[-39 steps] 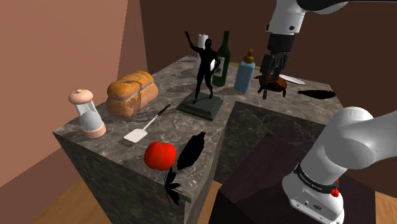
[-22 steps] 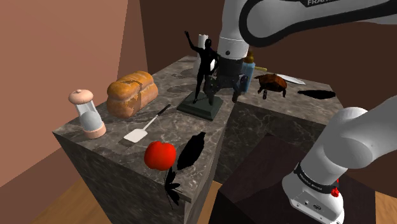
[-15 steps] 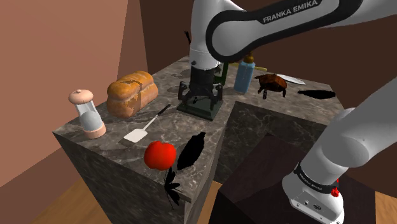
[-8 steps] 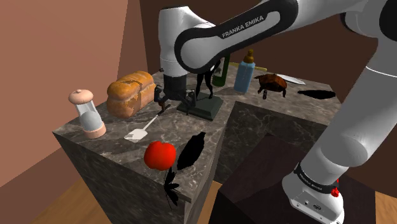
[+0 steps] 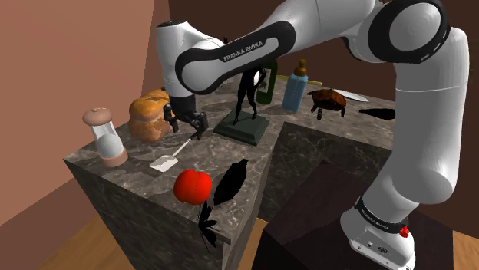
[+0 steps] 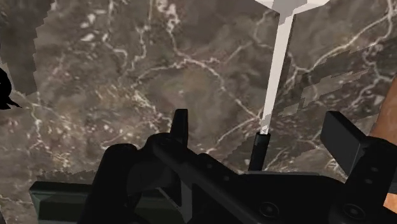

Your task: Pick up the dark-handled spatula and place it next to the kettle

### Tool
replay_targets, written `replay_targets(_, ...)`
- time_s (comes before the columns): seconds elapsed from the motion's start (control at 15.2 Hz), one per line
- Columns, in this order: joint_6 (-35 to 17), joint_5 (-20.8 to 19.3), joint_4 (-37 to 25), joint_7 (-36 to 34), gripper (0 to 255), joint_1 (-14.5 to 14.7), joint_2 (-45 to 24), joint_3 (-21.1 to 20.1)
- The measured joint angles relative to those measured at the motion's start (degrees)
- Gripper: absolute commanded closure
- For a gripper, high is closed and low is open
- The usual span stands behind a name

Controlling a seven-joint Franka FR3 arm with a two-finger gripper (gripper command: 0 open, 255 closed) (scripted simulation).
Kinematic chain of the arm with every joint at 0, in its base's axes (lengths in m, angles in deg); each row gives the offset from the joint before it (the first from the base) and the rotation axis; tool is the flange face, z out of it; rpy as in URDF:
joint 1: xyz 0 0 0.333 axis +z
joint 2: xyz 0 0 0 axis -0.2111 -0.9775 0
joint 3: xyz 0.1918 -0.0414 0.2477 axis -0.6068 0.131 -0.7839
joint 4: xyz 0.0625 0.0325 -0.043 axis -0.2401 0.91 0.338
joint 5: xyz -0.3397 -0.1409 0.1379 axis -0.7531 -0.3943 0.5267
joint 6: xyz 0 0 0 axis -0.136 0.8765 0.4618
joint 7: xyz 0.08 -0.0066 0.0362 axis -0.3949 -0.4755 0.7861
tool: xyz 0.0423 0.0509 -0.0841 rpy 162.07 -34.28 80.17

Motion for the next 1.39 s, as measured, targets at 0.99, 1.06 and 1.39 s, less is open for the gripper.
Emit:
replay_targets(0.99,-2.5,-3.5,-4.0,-4.8,0,2.5,-7.1,2.7)
replay_targets(1.06,-2.5,-3.5,-4.0,-4.8,0,2.5,-7.1,2.7)
replay_targets(1.39,-2.5,-3.5,-4.0,-4.8,255,2.5,-7.1,2.7)
